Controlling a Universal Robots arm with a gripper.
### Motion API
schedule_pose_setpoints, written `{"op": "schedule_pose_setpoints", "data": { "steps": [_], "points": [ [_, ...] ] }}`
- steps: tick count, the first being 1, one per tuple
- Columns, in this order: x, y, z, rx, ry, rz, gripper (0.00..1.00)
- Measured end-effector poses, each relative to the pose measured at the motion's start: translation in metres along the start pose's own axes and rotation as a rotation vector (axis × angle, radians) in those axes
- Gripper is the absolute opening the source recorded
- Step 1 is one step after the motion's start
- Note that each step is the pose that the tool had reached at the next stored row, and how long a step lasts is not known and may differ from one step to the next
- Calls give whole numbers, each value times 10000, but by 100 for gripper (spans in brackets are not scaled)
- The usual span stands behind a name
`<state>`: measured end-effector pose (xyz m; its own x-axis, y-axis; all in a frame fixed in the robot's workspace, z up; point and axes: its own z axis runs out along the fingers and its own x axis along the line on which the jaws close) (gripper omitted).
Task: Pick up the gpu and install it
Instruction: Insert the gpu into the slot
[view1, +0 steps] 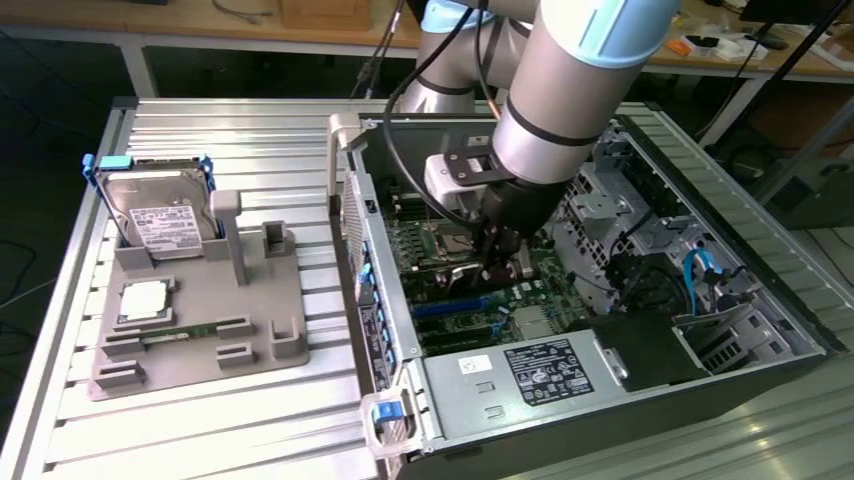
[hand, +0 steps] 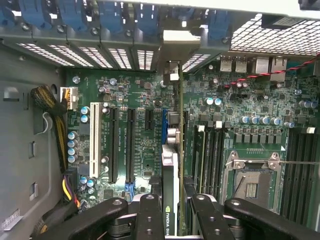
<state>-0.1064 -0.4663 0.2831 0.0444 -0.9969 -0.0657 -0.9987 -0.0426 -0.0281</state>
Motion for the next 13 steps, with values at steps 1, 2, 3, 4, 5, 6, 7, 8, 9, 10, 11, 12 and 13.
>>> {"op": "schedule_pose_setpoints", "data": {
  "steps": [1,2,3,4,5,6,7,8,9,10,11,12,13],
  "points": [
    [6,4,0,0,0,1,27],
    [6,3,0,1,-1,2,27],
    [6,3,0,0,-1,2,27],
    [6,4,0,0,0,2,27],
    [7,0,0,-4,0,1,27],
    [7,-14,0,-29,-3,3,27],
    [7,-21,0,-40,-4,5,27],
    [7,-21,0,-41,-5,5,27],
    [7,-22,0,-40,-5,4,27],
    [7,-21,0,-40,-5,4,27],
    [7,-21,1,-41,-5,5,27],
    [7,-22,3,-36,-3,71,27],
    [8,-22,4,-30,-1,162,27]
  ]
}}
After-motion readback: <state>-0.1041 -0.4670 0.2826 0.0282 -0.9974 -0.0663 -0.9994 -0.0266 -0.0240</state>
